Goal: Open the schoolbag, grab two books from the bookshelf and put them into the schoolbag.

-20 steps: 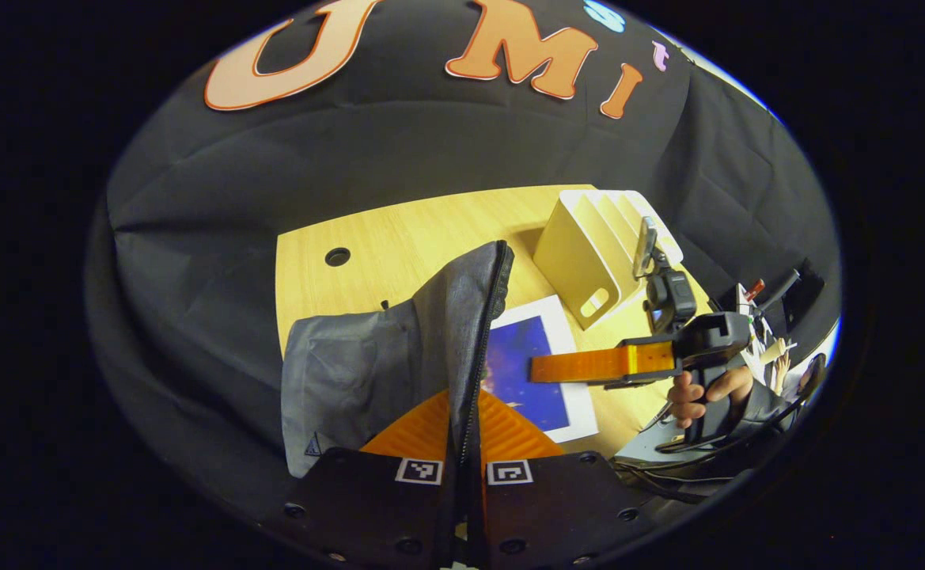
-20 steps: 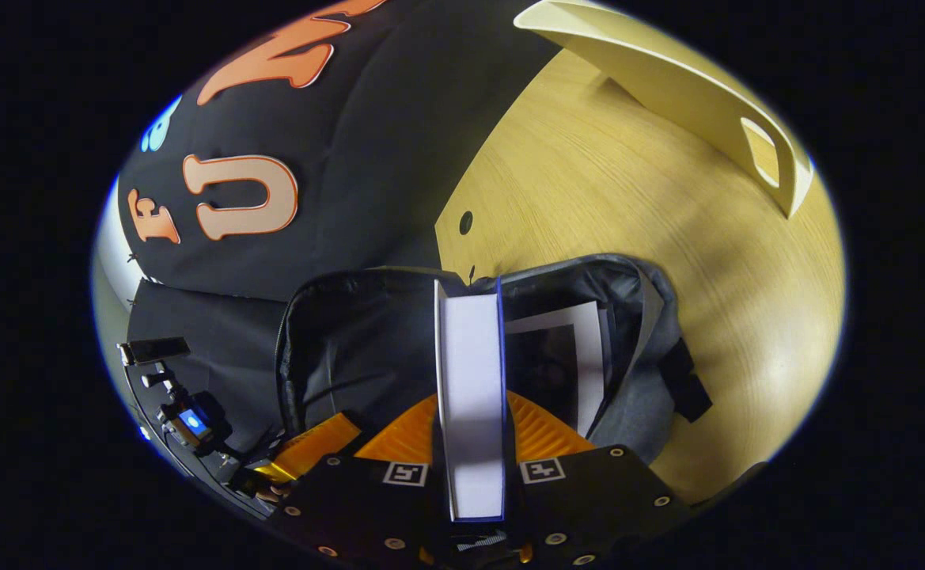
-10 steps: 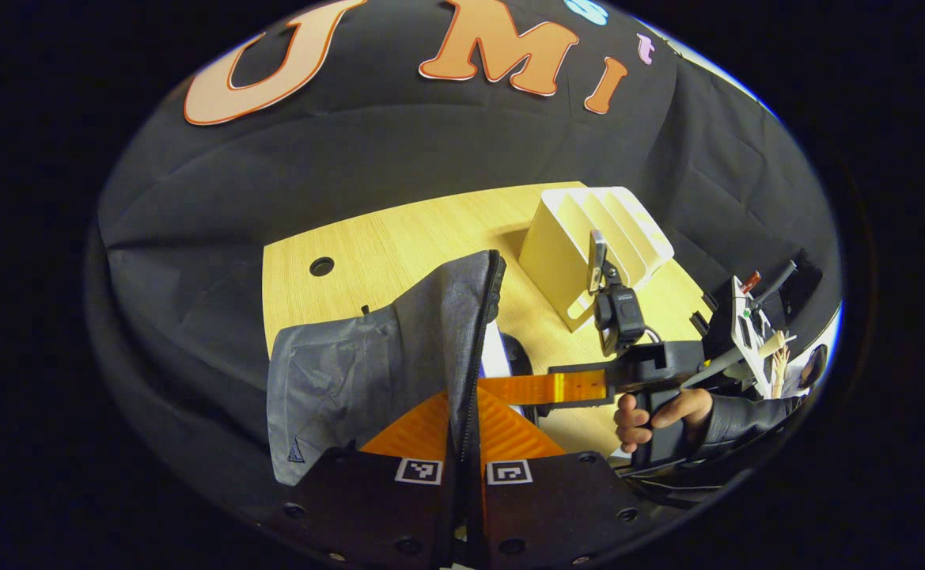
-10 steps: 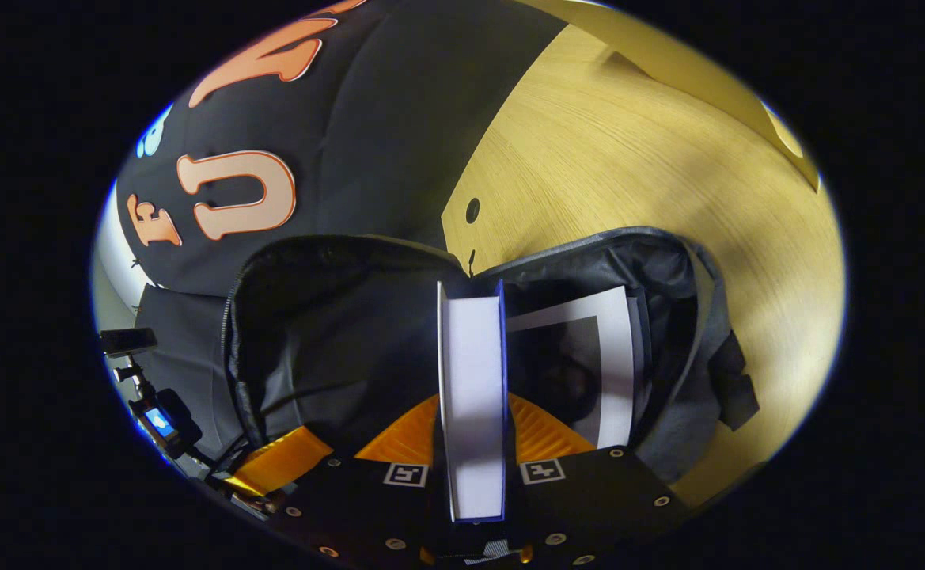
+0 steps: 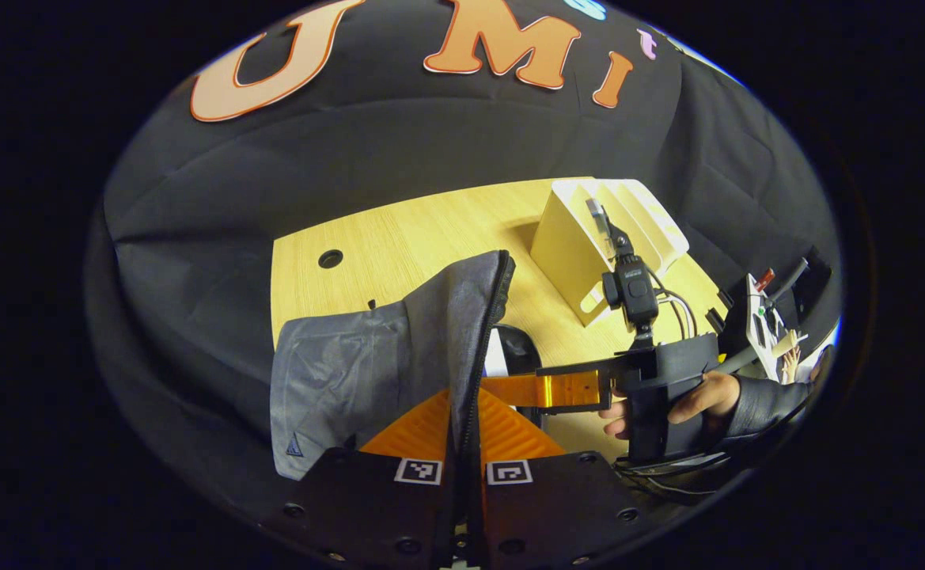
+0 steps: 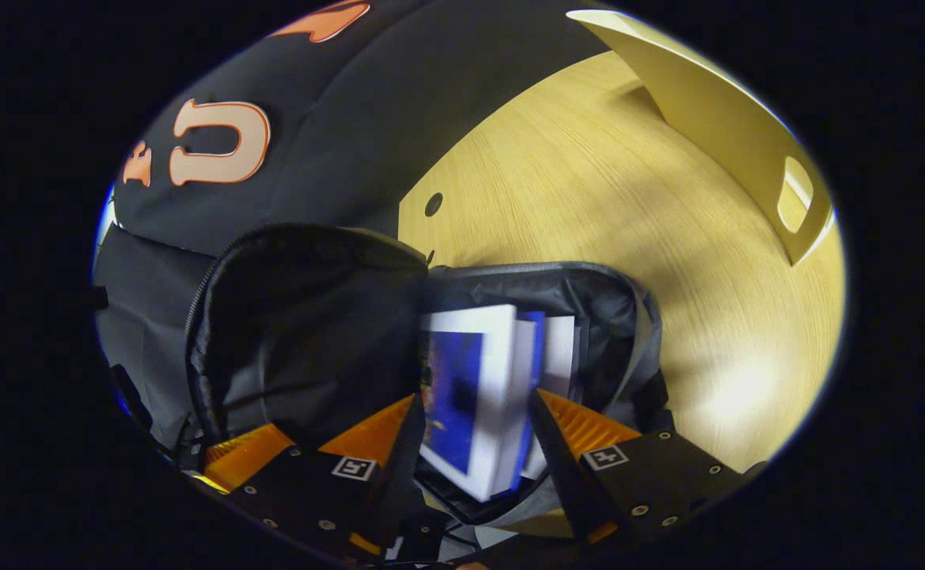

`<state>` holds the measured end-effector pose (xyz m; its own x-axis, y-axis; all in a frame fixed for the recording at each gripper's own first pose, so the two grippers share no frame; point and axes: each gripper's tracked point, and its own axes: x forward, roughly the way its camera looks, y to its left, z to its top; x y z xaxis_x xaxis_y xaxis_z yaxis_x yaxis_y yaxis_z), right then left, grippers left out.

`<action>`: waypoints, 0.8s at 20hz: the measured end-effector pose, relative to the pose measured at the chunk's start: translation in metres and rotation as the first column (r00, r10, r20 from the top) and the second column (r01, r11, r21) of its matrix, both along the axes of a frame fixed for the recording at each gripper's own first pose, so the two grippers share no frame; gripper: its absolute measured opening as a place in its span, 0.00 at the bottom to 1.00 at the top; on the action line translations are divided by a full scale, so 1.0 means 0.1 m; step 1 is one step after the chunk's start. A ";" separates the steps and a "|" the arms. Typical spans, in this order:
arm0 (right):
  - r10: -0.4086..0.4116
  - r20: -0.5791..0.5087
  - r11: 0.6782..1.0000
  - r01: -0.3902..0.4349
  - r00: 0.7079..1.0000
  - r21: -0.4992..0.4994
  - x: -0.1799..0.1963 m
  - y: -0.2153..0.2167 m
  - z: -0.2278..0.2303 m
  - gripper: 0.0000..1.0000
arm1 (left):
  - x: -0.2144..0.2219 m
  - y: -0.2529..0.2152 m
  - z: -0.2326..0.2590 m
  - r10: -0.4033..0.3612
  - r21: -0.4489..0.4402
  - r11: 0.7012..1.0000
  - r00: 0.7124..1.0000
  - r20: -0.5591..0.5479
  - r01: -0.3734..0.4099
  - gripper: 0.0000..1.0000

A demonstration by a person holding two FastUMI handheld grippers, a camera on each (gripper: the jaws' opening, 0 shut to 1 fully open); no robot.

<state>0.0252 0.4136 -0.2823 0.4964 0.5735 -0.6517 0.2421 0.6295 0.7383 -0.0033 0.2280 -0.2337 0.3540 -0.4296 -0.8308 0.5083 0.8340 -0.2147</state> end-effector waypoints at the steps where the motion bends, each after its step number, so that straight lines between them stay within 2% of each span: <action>1: -0.006 0.006 1.000 0.006 1.000 -0.015 0.00 -0.05 0.01 0.82 | 0.00 -0.02 -0.04 0.004 -0.001 1.000 1.000 -0.006 -0.004 0.07; 6: 0.001 0.038 0.995 0.003 0.999 -0.103 -0.10 -0.37 0.03 0.91 | -0.10 -0.11 -0.16 0.018 -0.013 1.000 1.000 -0.024 -0.019 0.11; 8: 0.013 0.054 0.993 -0.006 0.998 -0.119 -0.13 -0.51 0.07 0.93 | -0.10 -0.15 -0.18 0.061 -0.008 0.998 0.998 -0.015 -0.061 0.14; 10: 0.028 0.063 0.992 -0.020 0.998 -0.125 -0.15 -0.65 0.12 0.95 | -0.12 -0.22 -0.19 0.108 -0.013 0.994 0.994 -0.022 -0.108 0.21; 11: 0.032 0.074 0.992 -0.023 0.997 -0.122 -0.14 -0.73 0.17 0.95 | -0.14 -0.28 -0.20 0.123 -0.010 0.992 0.992 -0.021 -0.123 0.33; 12: 0.041 0.083 0.993 -0.031 0.996 -0.118 -0.14 -0.80 0.21 0.95 | -0.17 -0.33 -0.21 0.137 -0.007 0.991 0.990 -0.014 -0.137 0.36; 13: 0.057 0.089 0.992 -0.046 0.994 -0.116 -0.16 -0.88 0.26 0.95 | -0.19 -0.40 -0.21 0.155 -0.002 0.988 0.988 -0.005 -0.155 0.48; 16: 0.113 0.126 0.986 -0.095 0.986 -0.135 -0.19 -1.17 0.37 0.95 | -0.22 -0.65 -0.16 0.266 -0.014 0.964 0.964 -0.010 -0.266 0.75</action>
<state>0.0059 0.2969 -0.2457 0.5255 0.5425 -0.6554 0.0756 0.7375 0.6711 -0.0252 0.1630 -0.2498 0.4505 -0.3335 -0.8281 0.2668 0.9355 -0.2316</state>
